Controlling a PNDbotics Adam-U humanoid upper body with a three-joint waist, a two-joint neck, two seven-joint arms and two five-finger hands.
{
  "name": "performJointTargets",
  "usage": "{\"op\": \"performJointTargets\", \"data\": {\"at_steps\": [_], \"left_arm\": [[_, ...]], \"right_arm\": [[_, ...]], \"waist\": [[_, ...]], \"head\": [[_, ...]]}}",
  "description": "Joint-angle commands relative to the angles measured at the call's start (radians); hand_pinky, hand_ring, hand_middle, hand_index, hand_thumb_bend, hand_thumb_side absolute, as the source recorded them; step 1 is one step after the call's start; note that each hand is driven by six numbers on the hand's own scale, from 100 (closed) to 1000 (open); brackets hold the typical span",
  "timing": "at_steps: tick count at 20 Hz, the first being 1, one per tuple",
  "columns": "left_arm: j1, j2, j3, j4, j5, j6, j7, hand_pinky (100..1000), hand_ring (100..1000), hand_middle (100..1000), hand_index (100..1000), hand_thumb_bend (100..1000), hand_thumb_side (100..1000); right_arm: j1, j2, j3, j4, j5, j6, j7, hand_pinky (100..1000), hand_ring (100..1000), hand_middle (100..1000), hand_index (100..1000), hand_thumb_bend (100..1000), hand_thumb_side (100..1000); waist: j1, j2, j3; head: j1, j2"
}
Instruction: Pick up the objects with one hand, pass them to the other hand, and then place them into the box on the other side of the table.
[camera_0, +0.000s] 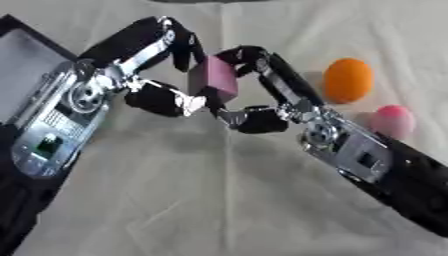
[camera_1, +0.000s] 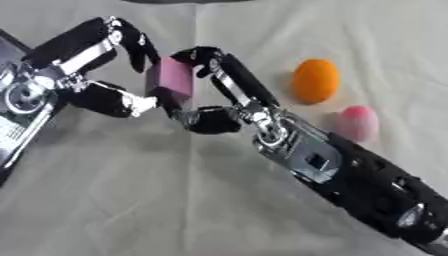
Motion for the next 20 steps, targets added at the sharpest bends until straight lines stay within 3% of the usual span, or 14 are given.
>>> {"op": "performJointTargets", "data": {"at_steps": [1, 6, 20], "left_arm": [[-0.010, 0.021, 0.000, -0.005, -0.009, -0.002, -0.013, 732, 504, 401, 410, 187, 100], [-0.008, 0.031, -0.002, -0.006, -0.008, -0.006, -0.020, 729, 504, 400, 412, 188, 100], [0.003, 0.053, 0.020, 0.008, -0.005, 0.007, -0.018, 730, 501, 400, 413, 172, 100]], "right_arm": [[-0.012, -0.009, -0.027, -0.016, 0.010, -0.006, -0.022, 741, 831, 784, 852, 286, 492], [-0.004, -0.005, -0.031, -0.016, 0.017, 0.004, -0.037, 748, 847, 811, 876, 297, 568], [0.022, 0.001, -0.032, -0.016, 0.087, -0.019, -0.021, 763, 880, 849, 909, 365, 583]], "waist": [[0.000, -0.010, 0.002], [0.002, -0.013, 0.000], [0.007, -0.031, -0.011]], "head": [[0.002, -0.009], [0.005, -0.007], [0.037, -0.002]]}}
